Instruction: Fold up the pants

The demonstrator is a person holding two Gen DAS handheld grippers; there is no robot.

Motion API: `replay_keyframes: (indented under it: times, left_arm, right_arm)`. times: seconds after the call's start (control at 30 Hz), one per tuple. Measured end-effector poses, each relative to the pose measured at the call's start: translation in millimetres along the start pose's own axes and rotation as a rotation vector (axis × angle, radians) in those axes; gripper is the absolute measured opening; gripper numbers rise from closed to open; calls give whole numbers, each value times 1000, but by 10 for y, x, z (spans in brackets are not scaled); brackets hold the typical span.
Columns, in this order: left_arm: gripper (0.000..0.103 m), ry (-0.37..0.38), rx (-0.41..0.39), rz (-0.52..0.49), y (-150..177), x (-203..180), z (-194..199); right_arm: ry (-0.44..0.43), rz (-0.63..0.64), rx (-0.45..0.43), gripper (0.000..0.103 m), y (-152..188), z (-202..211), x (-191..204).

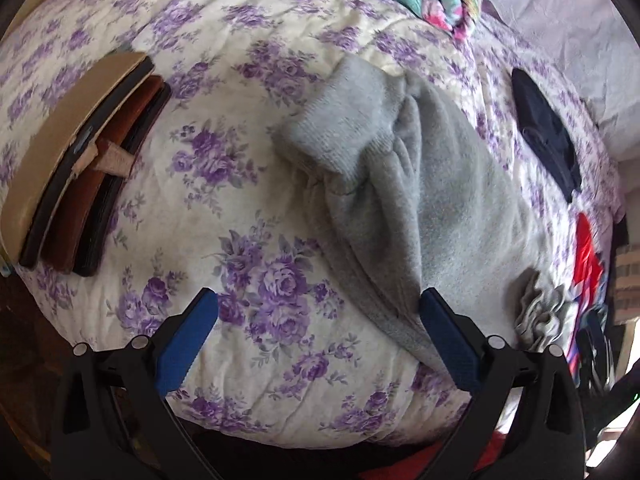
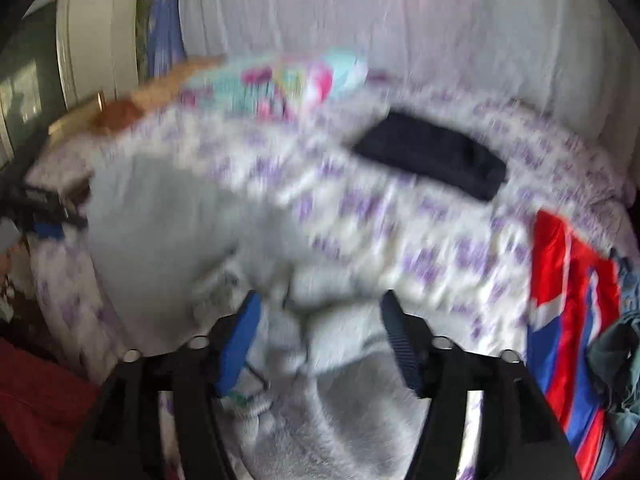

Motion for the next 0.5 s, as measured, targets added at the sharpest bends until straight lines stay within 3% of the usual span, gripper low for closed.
replay_keyframes:
  times: [0.03, 0.1, 0.17, 0.2, 0.37, 0.43, 0.47, 0.5]
  left_arm:
    - [98, 22, 2, 29, -19, 24, -5]
    - [98, 71, 2, 86, -94, 46, -35]
    - [98, 129, -4, 109, -219, -25, -79]
    - [98, 145, 3, 95, -267, -81, -121]
    - [98, 131, 65, 92, -390, -195, -503]
    - [97, 122, 40, 69, -399, -251, -483]
    - [92, 137, 14, 45, -403, -331, -426]
    - [62, 139, -2, 25, -394, -392, -379]
  right_arm:
    - [7, 14, 68, 84, 97, -152, -4]
    - [12, 38, 362, 88, 599, -643, 2]
    - [-3, 11, 289, 95, 623, -676, 5]
    - [-15, 6, 294, 95, 629, -682, -7]
    - [-45, -16, 303, 95, 626, -673, -11]
    - [-39, -13, 297, 95, 618, -664, -1]
    - [-38, -15, 295, 95, 622, -662, 1]
    - [-36, -19, 295, 95, 622, -649, -8]
Point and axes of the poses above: each gripper's, at about its wrist camera, not at the fingertips, and z roughly against the way its jaws point, x to its left, y to its underside, the point moved 9 cm from there along -z, roughly the way its jaws point, and after that the axes turned 1 degree about -z, right-handed, at the moved point
